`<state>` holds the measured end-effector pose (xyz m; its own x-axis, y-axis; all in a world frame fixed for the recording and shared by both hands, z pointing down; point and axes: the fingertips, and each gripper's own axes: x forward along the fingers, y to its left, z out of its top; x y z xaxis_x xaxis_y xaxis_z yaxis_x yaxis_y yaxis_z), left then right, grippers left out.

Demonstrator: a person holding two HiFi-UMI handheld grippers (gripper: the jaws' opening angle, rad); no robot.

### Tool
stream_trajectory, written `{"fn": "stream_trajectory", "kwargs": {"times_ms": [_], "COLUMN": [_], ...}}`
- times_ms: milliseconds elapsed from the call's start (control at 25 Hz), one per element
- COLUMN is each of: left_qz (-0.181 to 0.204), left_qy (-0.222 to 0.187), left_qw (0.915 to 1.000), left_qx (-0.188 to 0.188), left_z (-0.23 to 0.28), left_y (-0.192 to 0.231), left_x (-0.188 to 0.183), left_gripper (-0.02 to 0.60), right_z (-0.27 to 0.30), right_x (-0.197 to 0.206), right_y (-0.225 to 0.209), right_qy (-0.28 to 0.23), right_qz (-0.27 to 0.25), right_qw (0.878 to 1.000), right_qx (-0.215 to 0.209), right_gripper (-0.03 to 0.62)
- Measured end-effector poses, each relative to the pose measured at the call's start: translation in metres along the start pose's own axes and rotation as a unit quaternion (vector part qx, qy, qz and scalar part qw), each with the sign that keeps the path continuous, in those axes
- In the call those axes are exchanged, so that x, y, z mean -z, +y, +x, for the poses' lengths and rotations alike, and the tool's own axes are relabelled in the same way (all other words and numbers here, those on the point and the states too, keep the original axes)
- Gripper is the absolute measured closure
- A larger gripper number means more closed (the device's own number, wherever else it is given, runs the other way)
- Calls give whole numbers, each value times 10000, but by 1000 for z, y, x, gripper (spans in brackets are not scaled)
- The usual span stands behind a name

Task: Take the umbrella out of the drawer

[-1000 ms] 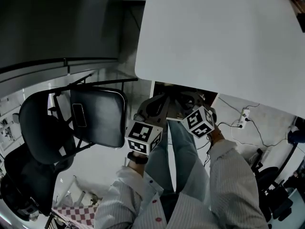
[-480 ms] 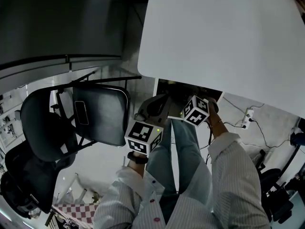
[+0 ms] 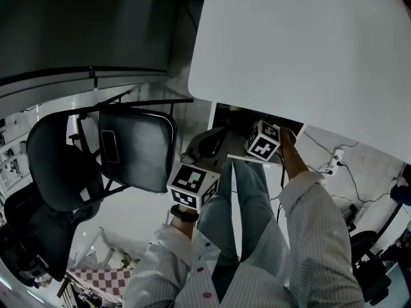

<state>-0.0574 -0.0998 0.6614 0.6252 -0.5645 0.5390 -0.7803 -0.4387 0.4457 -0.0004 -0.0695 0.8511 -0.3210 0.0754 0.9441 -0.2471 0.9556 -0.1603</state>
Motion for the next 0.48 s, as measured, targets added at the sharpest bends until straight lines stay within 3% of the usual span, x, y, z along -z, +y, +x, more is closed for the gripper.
{"fn": "stream_trajectory", "kwargs": {"times_ms": [240,480], "left_qz": [-33,-51], "left_qy": [-30,-87], "left_qw": [9999,9998], "left_qx": [-105,-157], "left_z": [-3,-7], "left_y": [6,7], "left_x": [0,-2], "left_gripper": [581,581], "right_z": [3,4], "right_x": [-2,-2], "right_y": [0,6], "right_qy": [-28,83], "right_qz": [-88,-174], "right_qw": [10000,9997], "right_qx": [-18,-148], "right_gripper": [326,386]}}
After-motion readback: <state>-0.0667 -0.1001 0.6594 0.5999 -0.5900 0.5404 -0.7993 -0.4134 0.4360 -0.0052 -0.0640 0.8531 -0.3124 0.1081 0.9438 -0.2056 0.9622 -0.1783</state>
